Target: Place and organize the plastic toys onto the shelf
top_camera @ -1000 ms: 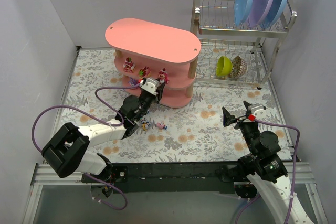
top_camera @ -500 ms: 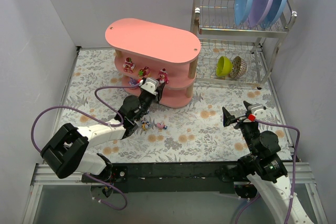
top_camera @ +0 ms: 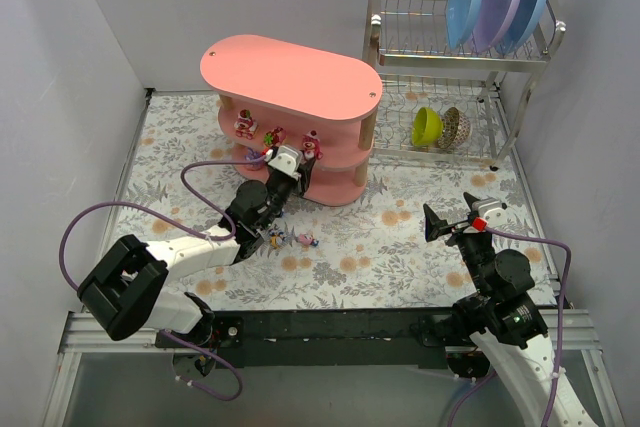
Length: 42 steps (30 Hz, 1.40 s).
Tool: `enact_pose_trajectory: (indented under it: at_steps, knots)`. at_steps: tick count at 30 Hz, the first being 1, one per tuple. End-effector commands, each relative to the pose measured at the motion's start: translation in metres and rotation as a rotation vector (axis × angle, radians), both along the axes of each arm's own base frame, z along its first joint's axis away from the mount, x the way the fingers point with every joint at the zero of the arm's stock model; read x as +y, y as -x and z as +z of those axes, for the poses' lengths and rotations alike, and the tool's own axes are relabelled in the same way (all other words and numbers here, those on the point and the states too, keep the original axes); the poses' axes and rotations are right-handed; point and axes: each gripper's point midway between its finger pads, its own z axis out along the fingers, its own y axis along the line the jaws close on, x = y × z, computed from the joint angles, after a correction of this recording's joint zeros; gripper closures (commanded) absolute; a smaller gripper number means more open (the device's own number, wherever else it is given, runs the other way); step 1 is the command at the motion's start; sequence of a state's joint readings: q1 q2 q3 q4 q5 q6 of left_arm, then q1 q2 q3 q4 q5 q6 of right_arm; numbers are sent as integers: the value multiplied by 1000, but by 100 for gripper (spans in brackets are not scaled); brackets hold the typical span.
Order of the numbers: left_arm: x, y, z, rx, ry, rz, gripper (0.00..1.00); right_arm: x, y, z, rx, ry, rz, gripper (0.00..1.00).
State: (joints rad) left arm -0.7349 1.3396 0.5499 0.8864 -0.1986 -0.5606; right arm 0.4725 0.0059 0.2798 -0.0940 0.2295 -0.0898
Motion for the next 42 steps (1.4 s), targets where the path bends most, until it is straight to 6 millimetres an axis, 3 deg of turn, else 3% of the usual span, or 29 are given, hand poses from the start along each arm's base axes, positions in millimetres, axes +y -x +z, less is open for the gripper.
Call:
enact_pose_trajectory:
  at_steps: [1, 16, 42]
  knots:
    - [8, -1, -40, 125, -99, 34, 66, -14, 28, 55, -240, -114, -1, 2]
    - [4, -7, -39, 132, -120, 38, 65, -14, 28, 55, -239, -115, -1, 2]
    - [20, 11, -27, 162, -100, 42, 40, -14, 27, 54, -237, -112, 0, 2]
